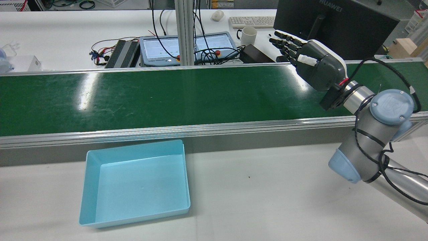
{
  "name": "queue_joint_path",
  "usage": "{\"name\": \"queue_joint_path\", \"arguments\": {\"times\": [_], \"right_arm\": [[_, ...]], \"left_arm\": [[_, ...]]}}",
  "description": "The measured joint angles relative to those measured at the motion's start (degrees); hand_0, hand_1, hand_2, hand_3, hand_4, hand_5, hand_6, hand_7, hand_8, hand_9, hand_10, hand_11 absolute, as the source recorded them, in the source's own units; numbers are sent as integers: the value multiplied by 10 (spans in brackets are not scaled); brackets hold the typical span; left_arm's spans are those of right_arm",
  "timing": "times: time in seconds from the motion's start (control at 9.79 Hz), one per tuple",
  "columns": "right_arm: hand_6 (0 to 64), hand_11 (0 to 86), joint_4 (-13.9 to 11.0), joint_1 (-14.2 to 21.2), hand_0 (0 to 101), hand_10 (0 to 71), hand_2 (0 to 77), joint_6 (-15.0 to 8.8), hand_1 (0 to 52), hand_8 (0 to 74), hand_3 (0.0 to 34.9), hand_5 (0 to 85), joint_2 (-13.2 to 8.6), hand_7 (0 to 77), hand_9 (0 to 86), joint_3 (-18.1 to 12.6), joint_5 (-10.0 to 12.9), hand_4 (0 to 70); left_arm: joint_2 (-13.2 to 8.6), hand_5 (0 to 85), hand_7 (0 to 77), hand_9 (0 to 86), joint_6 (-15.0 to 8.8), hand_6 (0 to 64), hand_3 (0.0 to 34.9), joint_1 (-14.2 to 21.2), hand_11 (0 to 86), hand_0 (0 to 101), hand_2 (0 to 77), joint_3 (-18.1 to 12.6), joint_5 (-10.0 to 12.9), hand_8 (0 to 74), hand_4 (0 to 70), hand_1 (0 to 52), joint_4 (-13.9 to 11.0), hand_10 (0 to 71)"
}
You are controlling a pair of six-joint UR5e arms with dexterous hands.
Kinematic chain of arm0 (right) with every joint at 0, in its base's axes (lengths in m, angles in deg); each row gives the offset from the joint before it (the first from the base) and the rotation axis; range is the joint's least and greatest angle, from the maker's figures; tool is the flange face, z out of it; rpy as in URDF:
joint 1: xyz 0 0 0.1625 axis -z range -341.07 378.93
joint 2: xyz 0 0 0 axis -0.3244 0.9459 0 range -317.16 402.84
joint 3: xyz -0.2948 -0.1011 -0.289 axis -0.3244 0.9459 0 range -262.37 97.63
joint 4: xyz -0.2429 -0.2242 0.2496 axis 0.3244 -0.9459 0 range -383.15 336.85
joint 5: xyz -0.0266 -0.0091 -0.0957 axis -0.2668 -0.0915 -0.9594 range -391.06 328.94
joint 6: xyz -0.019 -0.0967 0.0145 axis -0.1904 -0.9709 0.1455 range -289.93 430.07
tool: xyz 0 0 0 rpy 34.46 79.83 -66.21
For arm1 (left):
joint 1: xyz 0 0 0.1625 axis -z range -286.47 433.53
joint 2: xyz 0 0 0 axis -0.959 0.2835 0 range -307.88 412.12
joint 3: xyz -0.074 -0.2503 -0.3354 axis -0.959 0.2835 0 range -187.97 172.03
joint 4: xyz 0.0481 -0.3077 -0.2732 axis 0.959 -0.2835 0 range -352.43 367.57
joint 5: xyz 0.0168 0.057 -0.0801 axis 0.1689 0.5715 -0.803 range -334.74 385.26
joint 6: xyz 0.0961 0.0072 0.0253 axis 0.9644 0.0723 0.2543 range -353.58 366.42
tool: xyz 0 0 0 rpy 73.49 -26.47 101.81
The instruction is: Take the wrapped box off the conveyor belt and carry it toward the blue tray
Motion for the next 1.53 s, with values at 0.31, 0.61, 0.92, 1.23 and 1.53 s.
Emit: {"name": "queue_joint_path", "arguments": {"times": [0.31,0.61,0.92,1.23,1.53], "right_arm": [[55,11,0,0,382,0,55,1,44,93,0,87,2,153,93,-4,-1,98],[55,11,0,0,379,0,44,3,44,93,0,87,4,158,93,-4,-1,98],[55,11,1,0,370,0,33,3,22,98,0,87,4,142,93,-4,-2,98],[55,11,1,0,351,0,33,5,38,98,0,87,5,142,93,-3,-2,87],[55,11,1,0,347,0,33,6,38,98,0,82,7,131,93,-2,-2,87]], "left_arm": [[0,11,5,0,0,5,0,0,5,0,5,0,0,5,0,0,0,5],[0,11,5,5,0,5,0,0,5,0,5,0,0,5,0,0,0,0],[0,11,5,0,0,5,0,0,5,0,5,0,0,5,0,0,0,0],[0,11,5,0,0,5,0,0,5,0,5,0,0,5,0,0,0,5],[0,11,5,0,0,5,0,0,5,0,5,0,0,5,0,0,0,5]]}}
